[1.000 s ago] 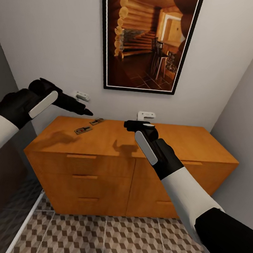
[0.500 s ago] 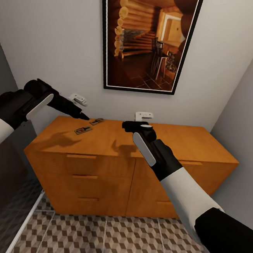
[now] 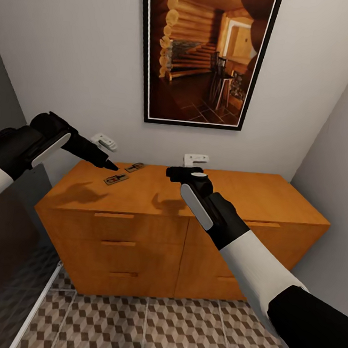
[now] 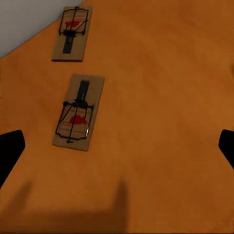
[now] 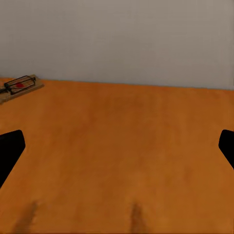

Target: Take the four mousetraps from the cabinet in the bathroom and place them on the bathroom floor. Make sure all four end up on the same floor surface, and ensure that at least two of them are either under or directly next to the same bathroom sink.

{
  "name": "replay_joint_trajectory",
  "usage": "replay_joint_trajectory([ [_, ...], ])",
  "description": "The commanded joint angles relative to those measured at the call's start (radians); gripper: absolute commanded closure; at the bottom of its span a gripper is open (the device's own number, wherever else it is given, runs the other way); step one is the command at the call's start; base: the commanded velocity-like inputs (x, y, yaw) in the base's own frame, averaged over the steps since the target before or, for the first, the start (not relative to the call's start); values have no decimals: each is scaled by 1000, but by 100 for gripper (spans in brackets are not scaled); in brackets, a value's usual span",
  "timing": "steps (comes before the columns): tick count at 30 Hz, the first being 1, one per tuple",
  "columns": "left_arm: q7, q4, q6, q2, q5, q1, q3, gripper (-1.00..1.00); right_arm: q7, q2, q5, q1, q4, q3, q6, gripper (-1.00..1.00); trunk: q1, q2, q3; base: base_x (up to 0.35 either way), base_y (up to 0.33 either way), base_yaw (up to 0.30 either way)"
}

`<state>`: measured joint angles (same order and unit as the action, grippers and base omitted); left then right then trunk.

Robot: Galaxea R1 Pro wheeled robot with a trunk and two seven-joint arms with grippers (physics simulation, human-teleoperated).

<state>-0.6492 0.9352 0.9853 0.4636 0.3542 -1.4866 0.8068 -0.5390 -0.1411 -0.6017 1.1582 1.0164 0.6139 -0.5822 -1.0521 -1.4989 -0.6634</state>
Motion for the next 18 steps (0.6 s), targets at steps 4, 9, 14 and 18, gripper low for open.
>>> replay_joint_trajectory([
  [4,-14,3,3,2,-1,-1,5,-100,-10,0,-10,1,0,3,0,-100,0,-1,-1,0,104,0],
  [9,-17,5,3,1,-1,-1,6,-100,-10,1,-10,1,0,3,0,-100,0,-1,-1,0,21,0],
  [14,-19,13,3,1,0,-1,6,-100,-10,0,-10,1,0,3,0,-100,0,-1,-1,0,5,0],
  [18,-19,42,4,1,0,-1,8,-100,-10,0,-10,1,1,3,0,-100,0,-1,-1,0,1,0],
])
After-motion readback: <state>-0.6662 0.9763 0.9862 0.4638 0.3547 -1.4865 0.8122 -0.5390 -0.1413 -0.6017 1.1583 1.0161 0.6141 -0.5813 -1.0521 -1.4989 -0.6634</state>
